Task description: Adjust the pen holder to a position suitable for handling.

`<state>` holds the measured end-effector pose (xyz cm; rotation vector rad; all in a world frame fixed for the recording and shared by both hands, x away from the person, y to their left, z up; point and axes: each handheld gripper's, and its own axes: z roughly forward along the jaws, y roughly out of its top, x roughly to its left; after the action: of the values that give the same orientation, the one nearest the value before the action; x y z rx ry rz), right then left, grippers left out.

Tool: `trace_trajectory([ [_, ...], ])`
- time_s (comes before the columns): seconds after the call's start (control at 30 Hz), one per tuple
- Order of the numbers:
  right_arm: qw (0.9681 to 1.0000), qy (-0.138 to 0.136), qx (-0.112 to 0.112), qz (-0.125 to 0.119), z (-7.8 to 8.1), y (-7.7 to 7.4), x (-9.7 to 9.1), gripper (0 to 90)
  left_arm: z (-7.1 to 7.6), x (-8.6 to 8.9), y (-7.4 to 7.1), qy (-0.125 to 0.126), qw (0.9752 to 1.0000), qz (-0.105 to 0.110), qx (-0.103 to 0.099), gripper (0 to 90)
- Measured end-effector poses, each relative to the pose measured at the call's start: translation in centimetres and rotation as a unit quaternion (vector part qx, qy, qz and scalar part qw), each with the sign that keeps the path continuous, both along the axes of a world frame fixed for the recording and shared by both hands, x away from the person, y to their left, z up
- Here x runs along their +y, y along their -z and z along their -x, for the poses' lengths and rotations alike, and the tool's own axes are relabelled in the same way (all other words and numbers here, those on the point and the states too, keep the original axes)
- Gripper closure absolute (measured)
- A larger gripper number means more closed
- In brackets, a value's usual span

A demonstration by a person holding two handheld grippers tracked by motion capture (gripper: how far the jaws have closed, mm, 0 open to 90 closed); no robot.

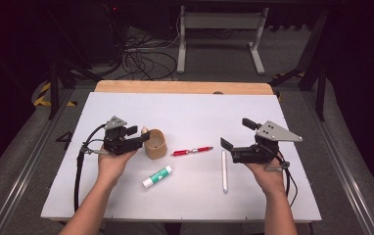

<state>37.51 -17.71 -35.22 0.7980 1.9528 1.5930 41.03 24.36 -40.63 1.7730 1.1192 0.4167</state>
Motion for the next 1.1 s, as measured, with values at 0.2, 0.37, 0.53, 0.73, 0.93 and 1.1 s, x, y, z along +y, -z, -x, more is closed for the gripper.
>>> trace_trajectory([
  [0.2,1.0,0.0,0.0,0.0,0.0,0.0,0.0,1.0,0.9,0.0,-0.6,0.02,0.9991,0.018,-0.034,33.2],
  [0.37,1.0,0.0,-0.001,0.0,0.0,0.0,-0.1,1.0,1.6,-0.1,-1.2,0.033,0.9977,0.01,-0.059,30.0],
  [0.53,1.0,0.001,-0.002,-0.002,0.1,0.0,-0.2,1.0,2.6,0.0,-1.6,0.048,0.995,-0.002,-0.088,26.6],
  [0.73,1.0,0.001,-0.003,-0.004,0.1,-0.1,-0.2,0.8,3.8,0.2,-2.2,0.067,0.9919,-0.007,-0.107,23.1],
  [0.93,0.9999,0.003,-0.002,-0.012,0.1,-0.2,-0.5,0.3,5.2,0.6,-2.4,0.073,0.9889,-0.021,-0.128,19.3],
  [1.1,0.9999,0.0,-0.005,-0.014,0.2,-0.2,-0.6,0.0,5.9,0.7,-2.4,0.082,0.9873,-0.028,-0.133,17.0],
])
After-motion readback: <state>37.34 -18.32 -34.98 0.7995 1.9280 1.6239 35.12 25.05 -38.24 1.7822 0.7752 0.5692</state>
